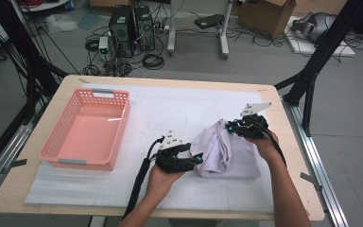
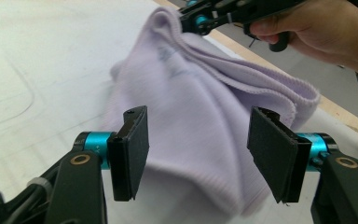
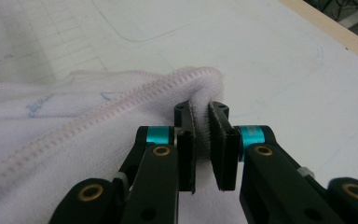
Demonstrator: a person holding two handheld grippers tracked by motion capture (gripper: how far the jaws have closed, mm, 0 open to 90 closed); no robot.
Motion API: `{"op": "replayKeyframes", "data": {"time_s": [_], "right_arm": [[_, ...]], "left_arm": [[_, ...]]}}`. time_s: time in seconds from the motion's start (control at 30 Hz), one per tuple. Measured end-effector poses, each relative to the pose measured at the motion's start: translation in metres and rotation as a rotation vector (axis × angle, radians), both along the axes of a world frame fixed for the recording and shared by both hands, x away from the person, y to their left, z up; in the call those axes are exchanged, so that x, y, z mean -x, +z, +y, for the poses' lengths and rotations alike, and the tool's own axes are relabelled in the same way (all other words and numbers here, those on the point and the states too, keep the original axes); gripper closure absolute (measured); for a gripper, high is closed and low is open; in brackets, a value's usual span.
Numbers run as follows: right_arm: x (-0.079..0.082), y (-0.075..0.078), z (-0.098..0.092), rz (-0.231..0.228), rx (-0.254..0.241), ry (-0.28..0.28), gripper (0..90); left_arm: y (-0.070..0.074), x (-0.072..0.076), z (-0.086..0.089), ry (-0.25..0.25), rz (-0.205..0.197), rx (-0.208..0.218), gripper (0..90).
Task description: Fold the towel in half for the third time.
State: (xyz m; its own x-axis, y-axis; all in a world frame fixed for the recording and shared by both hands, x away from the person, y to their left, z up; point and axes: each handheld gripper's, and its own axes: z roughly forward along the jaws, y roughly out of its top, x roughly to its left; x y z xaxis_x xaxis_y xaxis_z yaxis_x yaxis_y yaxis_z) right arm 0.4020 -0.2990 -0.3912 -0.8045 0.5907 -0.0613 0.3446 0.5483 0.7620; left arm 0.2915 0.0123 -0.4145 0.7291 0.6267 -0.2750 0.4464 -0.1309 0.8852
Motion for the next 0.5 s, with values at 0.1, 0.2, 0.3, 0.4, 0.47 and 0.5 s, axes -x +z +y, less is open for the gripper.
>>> {"op": "replayKeyframes", "data": {"time_s": [0.1,0.2,0.3,0.4,0.47,0.5], "right_arm": [[0.001,-0.002,-0.008,-0.004,0.001,-0.021,82.2],[0.003,-0.004,-0.016,-0.008,0.012,-0.053,81.9],[0.006,-0.005,-0.022,-0.004,0.016,-0.085,78.6],[0.010,-0.006,-0.027,0.000,0.017,-0.143,66.0],[0.013,-0.005,-0.032,0.010,-0.004,-0.175,63.0],[0.017,-0.003,-0.035,0.006,0.000,-0.200,60.3]], "left_arm": [[-0.006,0.000,0.011,0.020,-0.001,-0.015,39.0],[-0.009,0.000,0.018,0.029,-0.003,-0.018,38.6],[-0.013,0.000,0.025,0.036,0.000,-0.019,38.5],[-0.016,0.000,0.029,0.039,-0.003,-0.022,38.4],[-0.017,0.001,0.031,0.040,-0.006,-0.020,38.3],[-0.017,0.001,0.033,0.037,-0.011,-0.023,38.2]]}}
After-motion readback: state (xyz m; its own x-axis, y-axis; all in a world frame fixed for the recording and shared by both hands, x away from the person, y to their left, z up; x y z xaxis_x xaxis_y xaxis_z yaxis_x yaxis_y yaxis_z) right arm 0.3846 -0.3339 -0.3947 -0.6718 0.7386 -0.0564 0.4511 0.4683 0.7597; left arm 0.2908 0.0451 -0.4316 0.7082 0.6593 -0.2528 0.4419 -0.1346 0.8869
